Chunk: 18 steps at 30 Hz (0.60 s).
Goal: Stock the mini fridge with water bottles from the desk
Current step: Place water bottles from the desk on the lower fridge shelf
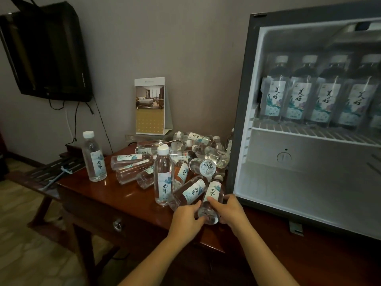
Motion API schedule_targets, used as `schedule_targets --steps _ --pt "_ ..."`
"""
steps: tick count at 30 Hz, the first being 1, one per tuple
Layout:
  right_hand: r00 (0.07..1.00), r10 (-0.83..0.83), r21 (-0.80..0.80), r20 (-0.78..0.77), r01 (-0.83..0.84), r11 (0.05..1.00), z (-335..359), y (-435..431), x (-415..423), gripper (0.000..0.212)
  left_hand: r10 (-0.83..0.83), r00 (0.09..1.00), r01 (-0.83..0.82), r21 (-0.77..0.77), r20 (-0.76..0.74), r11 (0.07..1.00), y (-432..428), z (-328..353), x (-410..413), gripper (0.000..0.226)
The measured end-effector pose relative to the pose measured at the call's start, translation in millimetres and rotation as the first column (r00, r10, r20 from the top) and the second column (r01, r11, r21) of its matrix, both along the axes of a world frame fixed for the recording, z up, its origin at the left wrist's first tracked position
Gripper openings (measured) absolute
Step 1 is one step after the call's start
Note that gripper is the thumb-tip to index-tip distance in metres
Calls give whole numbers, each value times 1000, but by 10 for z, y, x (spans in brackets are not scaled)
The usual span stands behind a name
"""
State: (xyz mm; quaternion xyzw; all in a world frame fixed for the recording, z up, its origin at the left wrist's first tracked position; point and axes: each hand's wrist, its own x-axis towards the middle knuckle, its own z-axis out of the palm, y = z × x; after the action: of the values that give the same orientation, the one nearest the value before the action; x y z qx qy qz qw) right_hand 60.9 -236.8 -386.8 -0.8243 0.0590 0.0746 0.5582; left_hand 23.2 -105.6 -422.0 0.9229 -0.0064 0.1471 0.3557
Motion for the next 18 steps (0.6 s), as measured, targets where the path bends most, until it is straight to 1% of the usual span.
schedule_targets --steps 2,3,4,6,7,9,11,15,17,18 --pt "999 12 31 -36 -11 999 25 -46 -52 54 -14 1000 13 -70 -18 997 -4 20 -34 48" --pt "998 23 38 -50 -21 999 50 -68 -85 55 -23 999 18 -139 -35 990 -12 39 -47 43" --pt "998 34 45 -60 -32 998 76 -88 -112 55 -30 997 14 -244 -66 970 -20 69 -62 35" --pt "996 50 58 -75 -46 997 93 -126 -167 56 -51 992 -10 -480 -113 877 -30 100 -81 20" --pt "995 57 64 -78 -52 997 99 -135 -198 55 -45 991 -33 -552 -126 833 -32 106 -70 24" --pt "996 62 87 -71 -56 995 97 -143 -242 55 -38 987 -65 -615 -153 786 -33 114 -52 32" --pt "997 58 103 -59 -52 993 94 -139 -267 55 -45 985 -72 -639 -165 766 -41 165 -68 28" --pt "996 71 101 -47 -66 993 102 -124 -308 57 -59 979 -76 -615 -197 785 -35 220 -73 22" --pt "996 77 113 -44 -71 991 100 -119 -343 59 -81 965 -93 -613 -250 785 -57 205 -67 22" --pt "996 74 121 -41 -68 990 93 -121 -361 59 -110 953 -99 -631 -284 769 -76 188 -66 21"
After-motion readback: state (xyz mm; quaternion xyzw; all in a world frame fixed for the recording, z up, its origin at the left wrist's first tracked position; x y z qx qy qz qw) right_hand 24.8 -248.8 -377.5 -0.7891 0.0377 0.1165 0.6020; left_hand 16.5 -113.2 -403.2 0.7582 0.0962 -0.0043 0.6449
